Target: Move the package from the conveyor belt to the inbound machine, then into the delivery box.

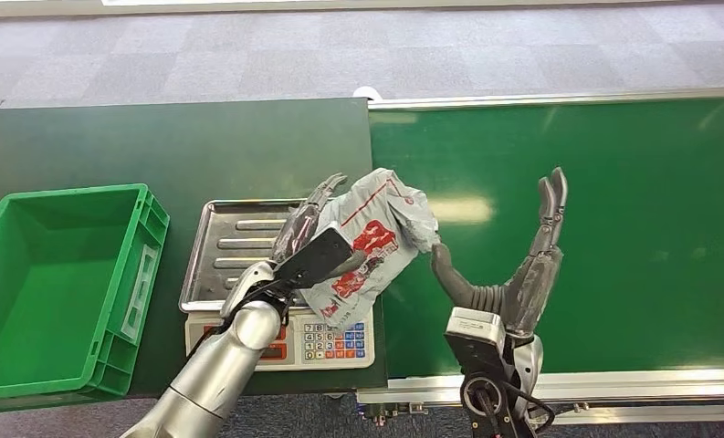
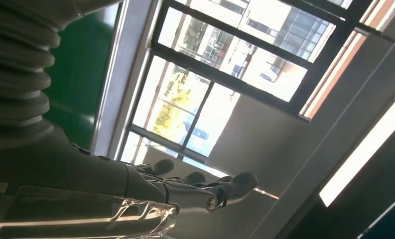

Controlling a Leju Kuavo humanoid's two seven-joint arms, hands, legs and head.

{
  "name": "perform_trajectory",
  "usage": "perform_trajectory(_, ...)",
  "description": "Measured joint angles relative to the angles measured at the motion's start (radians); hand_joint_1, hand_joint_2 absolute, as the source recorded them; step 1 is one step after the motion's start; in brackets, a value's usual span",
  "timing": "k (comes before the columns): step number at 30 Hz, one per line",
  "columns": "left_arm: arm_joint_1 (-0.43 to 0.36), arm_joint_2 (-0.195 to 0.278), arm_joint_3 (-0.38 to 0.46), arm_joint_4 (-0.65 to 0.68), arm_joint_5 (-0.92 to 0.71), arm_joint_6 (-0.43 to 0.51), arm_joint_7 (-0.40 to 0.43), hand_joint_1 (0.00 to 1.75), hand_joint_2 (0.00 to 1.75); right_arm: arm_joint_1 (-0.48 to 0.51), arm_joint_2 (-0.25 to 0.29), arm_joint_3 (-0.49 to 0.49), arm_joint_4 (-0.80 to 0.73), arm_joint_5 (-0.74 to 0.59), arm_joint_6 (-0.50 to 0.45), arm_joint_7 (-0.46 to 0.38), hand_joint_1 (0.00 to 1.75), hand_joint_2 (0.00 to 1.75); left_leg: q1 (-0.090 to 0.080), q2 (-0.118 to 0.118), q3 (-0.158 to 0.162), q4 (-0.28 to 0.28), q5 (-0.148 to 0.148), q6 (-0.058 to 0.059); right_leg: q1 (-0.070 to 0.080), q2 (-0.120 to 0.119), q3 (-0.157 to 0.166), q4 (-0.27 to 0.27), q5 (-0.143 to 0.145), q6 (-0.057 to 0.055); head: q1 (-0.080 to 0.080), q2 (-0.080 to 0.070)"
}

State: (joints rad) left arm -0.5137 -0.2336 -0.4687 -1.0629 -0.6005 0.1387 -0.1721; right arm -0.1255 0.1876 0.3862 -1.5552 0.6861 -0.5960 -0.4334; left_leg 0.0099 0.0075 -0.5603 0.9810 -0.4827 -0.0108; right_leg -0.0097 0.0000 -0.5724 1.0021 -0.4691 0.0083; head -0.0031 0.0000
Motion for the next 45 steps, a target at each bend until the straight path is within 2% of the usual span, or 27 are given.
perform_trajectory(6,-0.079,-0.027,-0.001,0.183,-0.058,-0.091,0.067,0.01,1.75,0.012,-0.006,0.049,0.016,-0.055,0.059,0.005,0.00,1.75,0.000,0.000,-0.001,0.000,0.000,0.000,0.000,0.000,0.000,0.000,0.000,0.000,0.000,0.000)
perform_trajectory(8,-0.109,-0.035,-0.001,0.245,-0.068,-0.116,0.088,0.19,1.75,0.013,-0.006,0.060,0.024,-0.061,0.072,0.009,0.00,1.75,0.000,0.000,-0.001,0.000,0.000,0.000,0.000,0.000,0.000,0.000,0.000,0.000,0.000,0.000)
perform_trajectory(10,-0.134,-0.041,-0.001,0.298,-0.072,-0.130,0.097,0.91,1.75,0.013,-0.006,0.069,0.032,-0.063,0.079,0.011,0.00,1.75,0.000,0.000,0.000,0.000,0.000,0.000,0.000,0.000,0.001,0.000,0.000,0.000,0.000,0.000)
perform_trajectory(12,-0.153,-0.046,0.000,0.337,-0.072,-0.137,0.098,1.54,1.75,0.013,-0.006,0.075,0.040,-0.064,0.081,0.011,0.00,1.75,0.000,-0.001,0.000,0.000,0.000,0.000,0.000,0.000,0.001,0.000,0.000,0.000,0.000,0.000)
perform_trajectory(13,-0.160,-0.048,0.001,0.352,-0.072,-0.139,0.098,1.62,1.75,0.013,-0.006,0.077,0.043,-0.064,0.083,0.012,0.00,1.75,0.000,-0.001,0.001,0.000,0.000,0.000,0.000,0.000,0.002,0.000,0.000,0.000,0.000,0.000)
perform_trajectory(18,-0.185,-0.053,0.018,0.396,-0.059,-0.120,0.084,1.71,1.75,0.012,-0.007,0.081,0.056,-0.069,0.092,0.019,0.00,1.75,0.000,-0.001,0.004,0.000,0.000,0.000,0.000,0.000,0.005,0.000,0.000,0.000,0.000,0.000)
perform_trajectory(23,-0.177,-0.053,0.061,0.388,0.005,-0.049,0.006,1.75,1.75,0.013,-0.010,0.081,0.062,-0.078,0.093,0.020,0.00,1.75,0.000,-0.001,0.004,0.000,0.000,0.000,0.000,0.000,0.005,0.000,0.000,0.000,0.000,0.000)
perform_trajectory(27,-0.132,-0.050,0.106,0.296,0.111,-0.007,-0.072,1.75,1.75,0.021,-0.015,0.079,0.063,-0.082,0.091,0.021,0.00,1.75,0.000,0.000,0.003,0.000,0.000,0.000,0.000,0.000,0.004,0.000,0.000,0.000,0.000,0.000)
perform_trajectory(30,-0.089,-0.035,0.130,0.166,0.180,0.033,-0.098,1.75,1.75,0.029,-0.020,0.077,0.065,-0.084,0.086,0.020,0.00,1.75,0.000,0.000,0.000,0.000,0.000,0.000,0.000,0.000,0.001,0.000,0.000,0.000,0.000,0.000)
perform_trajectory(38,-0.038,0.056,0.215,-0.168,0.193,0.203,-0.134,1.75,1.75,0.049,-0.030,0.065,0.090,-0.092,0.061,0.008,0.00,1.75,0.000,0.000,-0.003,-0.001,0.000,0.000,0.000,0.000,-0.002,0.000,0.000,0.000,0.000,0.000)
perform_trajectory(45,-0.038,0.178,0.352,-0.249,0.123,0.280,-0.124,1.69,1.75,0.091,-0.035,0.047,0.095,-0.094,0.047,0.003,0.00,1.75,0.000,0.000,-0.002,-0.001,0.000,-0.001,0.001,0.000,-0.002,0.001,0.000,0.000,0.000,0.000)
